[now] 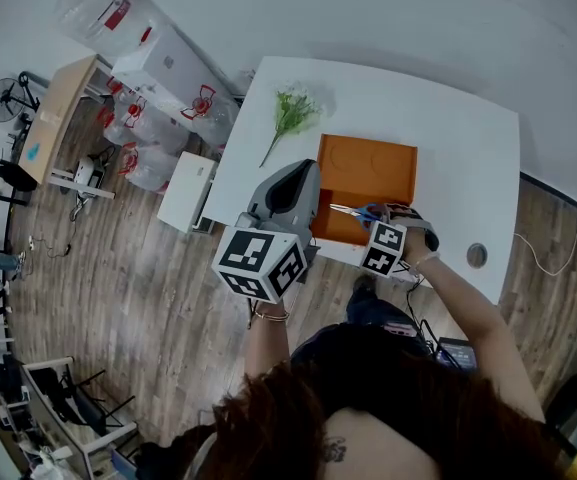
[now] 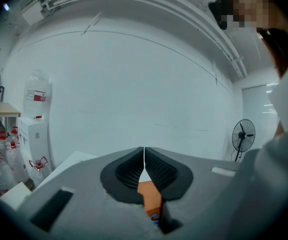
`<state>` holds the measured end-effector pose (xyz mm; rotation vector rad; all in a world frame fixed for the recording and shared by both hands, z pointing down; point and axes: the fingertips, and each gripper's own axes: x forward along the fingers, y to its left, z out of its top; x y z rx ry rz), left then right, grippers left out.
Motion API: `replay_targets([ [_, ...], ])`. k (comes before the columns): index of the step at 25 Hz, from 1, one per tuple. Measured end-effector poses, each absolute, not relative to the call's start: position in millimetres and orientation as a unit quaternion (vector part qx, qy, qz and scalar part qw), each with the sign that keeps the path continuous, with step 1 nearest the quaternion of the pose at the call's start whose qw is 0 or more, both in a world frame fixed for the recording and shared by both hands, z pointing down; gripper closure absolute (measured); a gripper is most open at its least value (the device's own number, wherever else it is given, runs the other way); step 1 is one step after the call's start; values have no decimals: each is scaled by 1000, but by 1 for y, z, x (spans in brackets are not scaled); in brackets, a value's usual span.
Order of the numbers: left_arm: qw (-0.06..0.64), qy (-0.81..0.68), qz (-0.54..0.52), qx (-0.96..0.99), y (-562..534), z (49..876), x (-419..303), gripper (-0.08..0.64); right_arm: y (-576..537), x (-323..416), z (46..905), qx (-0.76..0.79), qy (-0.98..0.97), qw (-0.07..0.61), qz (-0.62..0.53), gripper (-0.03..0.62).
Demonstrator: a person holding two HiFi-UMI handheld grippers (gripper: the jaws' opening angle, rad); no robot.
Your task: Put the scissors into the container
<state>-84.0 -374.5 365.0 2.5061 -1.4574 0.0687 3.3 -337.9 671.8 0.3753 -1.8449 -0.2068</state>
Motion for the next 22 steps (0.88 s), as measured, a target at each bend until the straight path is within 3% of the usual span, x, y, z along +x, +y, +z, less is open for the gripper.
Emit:
replay_targets([
  [12, 127, -499, 26, 857, -371, 372, -90, 539, -337, 5, 687, 135, -760, 630, -88, 509],
  [22, 116, -499, 22, 859, -360, 364, -92, 538, -342, -2, 664, 198, -791, 575, -64, 483],
])
